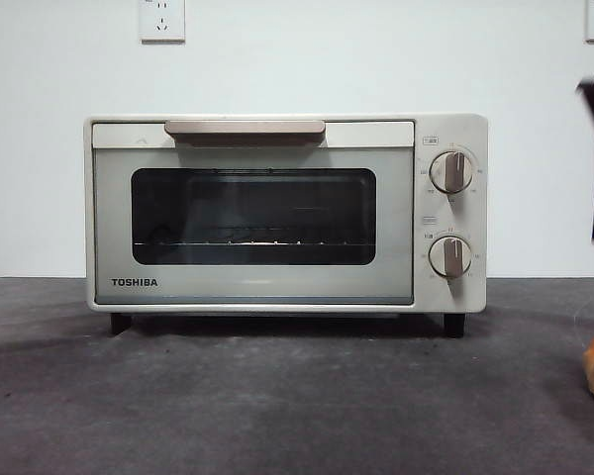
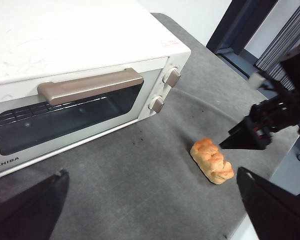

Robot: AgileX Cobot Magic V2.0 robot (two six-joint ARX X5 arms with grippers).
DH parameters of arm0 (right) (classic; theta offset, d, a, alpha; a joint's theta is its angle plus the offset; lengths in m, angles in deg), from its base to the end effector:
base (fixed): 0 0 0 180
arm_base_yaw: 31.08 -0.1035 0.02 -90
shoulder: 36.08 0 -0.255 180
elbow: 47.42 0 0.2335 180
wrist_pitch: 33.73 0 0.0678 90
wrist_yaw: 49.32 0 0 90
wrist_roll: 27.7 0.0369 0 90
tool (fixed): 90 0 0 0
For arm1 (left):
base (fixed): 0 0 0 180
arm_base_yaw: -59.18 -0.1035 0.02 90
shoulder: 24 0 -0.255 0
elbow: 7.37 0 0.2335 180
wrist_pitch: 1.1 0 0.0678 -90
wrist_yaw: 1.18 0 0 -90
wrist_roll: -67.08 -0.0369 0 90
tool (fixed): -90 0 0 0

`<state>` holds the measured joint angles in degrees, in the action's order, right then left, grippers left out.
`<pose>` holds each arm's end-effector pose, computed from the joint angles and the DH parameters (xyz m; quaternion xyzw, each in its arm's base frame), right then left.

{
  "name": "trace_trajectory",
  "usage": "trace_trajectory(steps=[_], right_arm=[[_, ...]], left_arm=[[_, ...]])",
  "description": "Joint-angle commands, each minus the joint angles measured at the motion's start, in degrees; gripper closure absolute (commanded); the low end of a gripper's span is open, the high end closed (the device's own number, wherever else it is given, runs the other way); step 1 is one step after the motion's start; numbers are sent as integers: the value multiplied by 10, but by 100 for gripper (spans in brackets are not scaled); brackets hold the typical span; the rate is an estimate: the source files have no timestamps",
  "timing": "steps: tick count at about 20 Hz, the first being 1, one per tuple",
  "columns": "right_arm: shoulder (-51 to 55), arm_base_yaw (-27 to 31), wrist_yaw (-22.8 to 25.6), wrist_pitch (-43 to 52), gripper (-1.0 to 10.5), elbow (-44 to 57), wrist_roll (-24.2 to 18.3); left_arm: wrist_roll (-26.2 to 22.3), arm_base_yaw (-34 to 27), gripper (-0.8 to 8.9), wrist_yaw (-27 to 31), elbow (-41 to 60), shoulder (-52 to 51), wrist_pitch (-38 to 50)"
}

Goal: The left arm flap open the oven, the right arm pick bread and place it into oven, the left arm flap close the oven

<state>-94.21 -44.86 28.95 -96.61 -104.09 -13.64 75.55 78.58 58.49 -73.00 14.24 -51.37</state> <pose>0.1573 0.0463 0.2204 0.0916 0.5512 0.1203 0.8205 0.1059 -0.0571 0.3300 -0.0845 0.2273 -0.3964 0.8855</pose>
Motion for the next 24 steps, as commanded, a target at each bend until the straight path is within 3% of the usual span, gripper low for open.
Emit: trace_trajectory(steps=[1, 8, 11, 15, 17, 20, 24], right_arm=[[-50, -16, 14, 13, 398, -2, 10], [-177, -56, 43, 32, 415, -2, 9], [-204, -56, 44, 52, 532, -2, 9], [-208, -56, 44, 58, 783, -2, 6], [-207, -56, 42, 55, 799, -3, 7], [-178, -56, 41, 20, 799, -11, 7], [-82, -56, 20, -21, 799, -13, 10]], left_arm=[[-3, 2, 252, -1, -12, 3, 7], [-3, 2, 252, -1, -12, 3, 7], [-2, 2, 252, 6, -12, 3, 7], [0, 2, 256, 13, -12, 4, 7], [15, 2, 278, 19, -12, 8, 5], [17, 3, 410, 18, -12, 26, -2], [16, 6, 662, 18, -25, 73, -19]])
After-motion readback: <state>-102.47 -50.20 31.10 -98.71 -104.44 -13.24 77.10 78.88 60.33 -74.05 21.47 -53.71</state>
